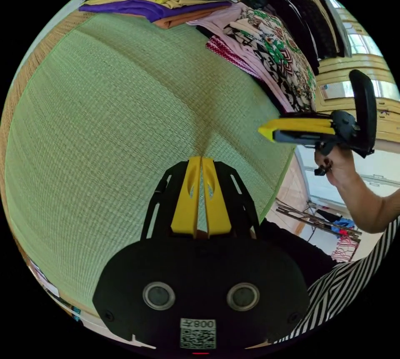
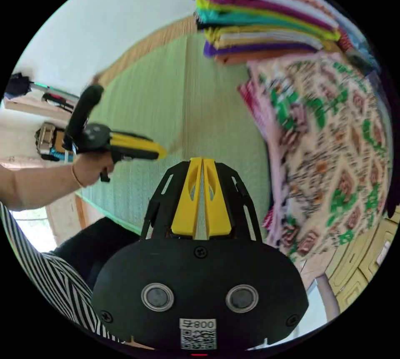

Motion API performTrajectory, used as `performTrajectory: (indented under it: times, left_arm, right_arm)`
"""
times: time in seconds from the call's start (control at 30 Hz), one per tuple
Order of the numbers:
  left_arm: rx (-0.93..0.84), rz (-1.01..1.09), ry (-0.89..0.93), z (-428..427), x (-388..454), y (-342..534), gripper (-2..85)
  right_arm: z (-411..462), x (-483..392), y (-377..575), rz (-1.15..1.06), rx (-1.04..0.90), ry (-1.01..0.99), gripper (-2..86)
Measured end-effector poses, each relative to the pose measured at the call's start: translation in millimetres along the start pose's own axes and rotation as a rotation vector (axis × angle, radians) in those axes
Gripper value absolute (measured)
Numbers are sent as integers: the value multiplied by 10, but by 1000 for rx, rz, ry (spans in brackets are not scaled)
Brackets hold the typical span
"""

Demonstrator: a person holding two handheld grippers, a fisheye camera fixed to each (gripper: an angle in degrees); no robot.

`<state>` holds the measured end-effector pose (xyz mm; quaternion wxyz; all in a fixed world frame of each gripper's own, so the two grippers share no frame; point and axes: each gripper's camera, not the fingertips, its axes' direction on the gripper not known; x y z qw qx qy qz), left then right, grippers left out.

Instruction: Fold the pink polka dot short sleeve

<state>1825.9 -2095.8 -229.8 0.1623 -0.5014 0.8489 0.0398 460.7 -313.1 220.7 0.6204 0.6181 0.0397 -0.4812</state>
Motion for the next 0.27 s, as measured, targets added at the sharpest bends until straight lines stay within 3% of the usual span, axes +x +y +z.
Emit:
performTrajectory:
  times: [0.1,0.27]
  left_arm:
    - [32,-9,113,74,-40,124,1]
    - [92,17,153,190,7,473,1]
  right_arm:
    - [-667,-58,-85,41,199,155,30]
    - [-1091,-31,-355,80,303,335,60]
